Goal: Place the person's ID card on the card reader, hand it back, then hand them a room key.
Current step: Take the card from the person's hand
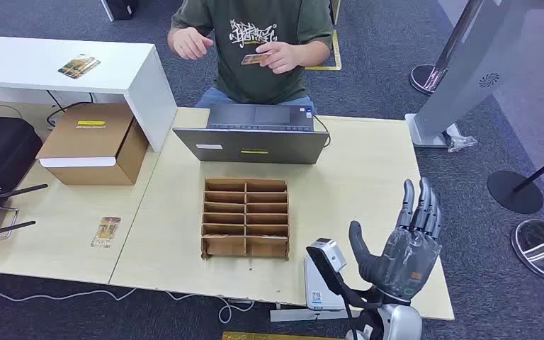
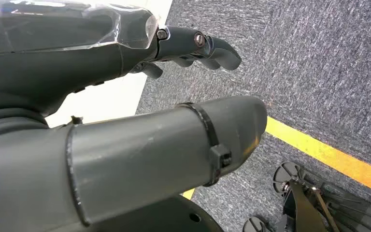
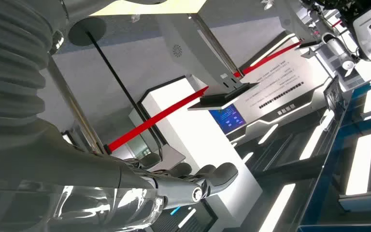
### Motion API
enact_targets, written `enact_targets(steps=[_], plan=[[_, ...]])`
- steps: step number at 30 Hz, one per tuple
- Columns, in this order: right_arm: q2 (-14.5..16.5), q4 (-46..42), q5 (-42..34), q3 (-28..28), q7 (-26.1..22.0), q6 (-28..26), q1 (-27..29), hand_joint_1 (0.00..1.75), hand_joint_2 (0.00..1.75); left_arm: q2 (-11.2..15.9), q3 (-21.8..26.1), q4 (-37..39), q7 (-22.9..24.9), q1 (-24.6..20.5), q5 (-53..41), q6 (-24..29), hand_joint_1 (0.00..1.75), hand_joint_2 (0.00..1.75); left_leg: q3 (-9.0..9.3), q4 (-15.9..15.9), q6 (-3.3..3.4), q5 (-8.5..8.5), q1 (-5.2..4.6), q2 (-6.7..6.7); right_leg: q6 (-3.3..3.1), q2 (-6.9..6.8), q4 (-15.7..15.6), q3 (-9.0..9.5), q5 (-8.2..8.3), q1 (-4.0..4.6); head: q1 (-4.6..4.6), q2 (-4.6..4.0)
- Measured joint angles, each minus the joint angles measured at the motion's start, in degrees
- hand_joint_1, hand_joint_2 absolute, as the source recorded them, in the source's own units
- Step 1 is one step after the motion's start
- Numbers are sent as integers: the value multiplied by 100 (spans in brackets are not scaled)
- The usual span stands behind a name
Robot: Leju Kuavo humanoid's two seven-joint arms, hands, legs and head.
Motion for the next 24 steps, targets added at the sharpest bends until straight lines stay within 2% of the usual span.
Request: enact_targets(steps=[24], plan=[[-12,22,40,25,26,0,-17,0,175,0,0,0,-34,-1,13,-7,0,0,0,0,0,0,0,0,0,0,0,0,0,0,-1,0]])
